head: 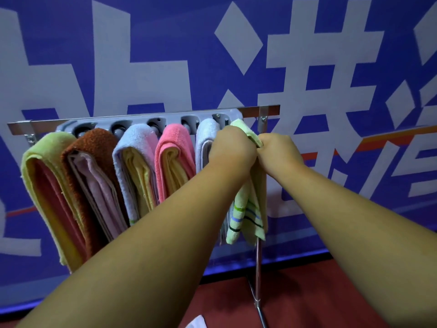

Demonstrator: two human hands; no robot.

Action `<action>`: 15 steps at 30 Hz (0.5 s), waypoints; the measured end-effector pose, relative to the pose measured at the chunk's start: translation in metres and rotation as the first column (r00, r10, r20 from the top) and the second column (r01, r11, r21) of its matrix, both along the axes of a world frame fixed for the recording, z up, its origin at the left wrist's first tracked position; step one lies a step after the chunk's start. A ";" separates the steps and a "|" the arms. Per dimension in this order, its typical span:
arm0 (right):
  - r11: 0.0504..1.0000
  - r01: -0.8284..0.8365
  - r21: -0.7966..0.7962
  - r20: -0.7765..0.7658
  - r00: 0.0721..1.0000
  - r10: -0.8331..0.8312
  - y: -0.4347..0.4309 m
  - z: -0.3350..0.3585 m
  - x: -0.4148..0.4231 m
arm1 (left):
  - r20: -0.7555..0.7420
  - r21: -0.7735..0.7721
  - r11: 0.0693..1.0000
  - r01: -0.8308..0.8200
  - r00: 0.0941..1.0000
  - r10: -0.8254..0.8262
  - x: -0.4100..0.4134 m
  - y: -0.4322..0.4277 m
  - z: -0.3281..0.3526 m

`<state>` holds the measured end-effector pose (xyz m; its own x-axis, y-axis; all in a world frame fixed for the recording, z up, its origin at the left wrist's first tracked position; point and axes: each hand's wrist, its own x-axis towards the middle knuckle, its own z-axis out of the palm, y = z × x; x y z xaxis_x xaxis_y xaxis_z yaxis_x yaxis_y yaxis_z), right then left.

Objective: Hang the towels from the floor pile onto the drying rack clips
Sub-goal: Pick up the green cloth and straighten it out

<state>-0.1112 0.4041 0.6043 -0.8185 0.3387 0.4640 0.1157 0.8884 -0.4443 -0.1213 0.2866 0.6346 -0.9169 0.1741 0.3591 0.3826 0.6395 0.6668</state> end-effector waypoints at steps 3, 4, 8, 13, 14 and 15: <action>0.981 -0.074 -0.178 -0.022 0.997 0.072 0.002 -0.025 0.006 | 0.068 0.005 0.998 -0.055 0.996 0.055 0.000 0.000 -0.026; 0.970 -0.092 -0.223 -0.021 0.996 0.089 0.004 -0.035 0.007 | 0.078 0.031 0.998 -0.053 0.996 0.051 0.001 -0.001 -0.037; 0.944 -0.129 -0.302 0.050 0.987 0.151 0.011 -0.083 0.006 | 0.135 0.048 0.999 -0.009 0.991 0.002 0.003 -0.002 -0.082; 0.898 -0.087 -0.431 0.078 0.988 0.133 0.020 -0.129 -0.003 | 0.307 0.056 0.998 0.027 0.951 -0.043 -0.012 0.005 -0.121; 0.885 -0.080 -0.459 0.074 0.989 0.128 0.023 -0.135 -0.004 | 0.329 0.051 0.998 0.035 0.943 -0.050 -0.014 0.007 -0.128; 0.877 -0.074 -0.474 0.067 0.990 0.120 0.026 -0.141 -0.005 | 0.343 0.038 0.998 0.042 0.938 -0.053 -0.016 0.007 -0.134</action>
<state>-0.1165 0.4299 0.4632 -0.8898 0.4141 0.1917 0.1001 0.5871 -0.8033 -0.1370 0.2936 0.5008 -0.9763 0.2145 0.0294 0.1562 0.6040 0.7815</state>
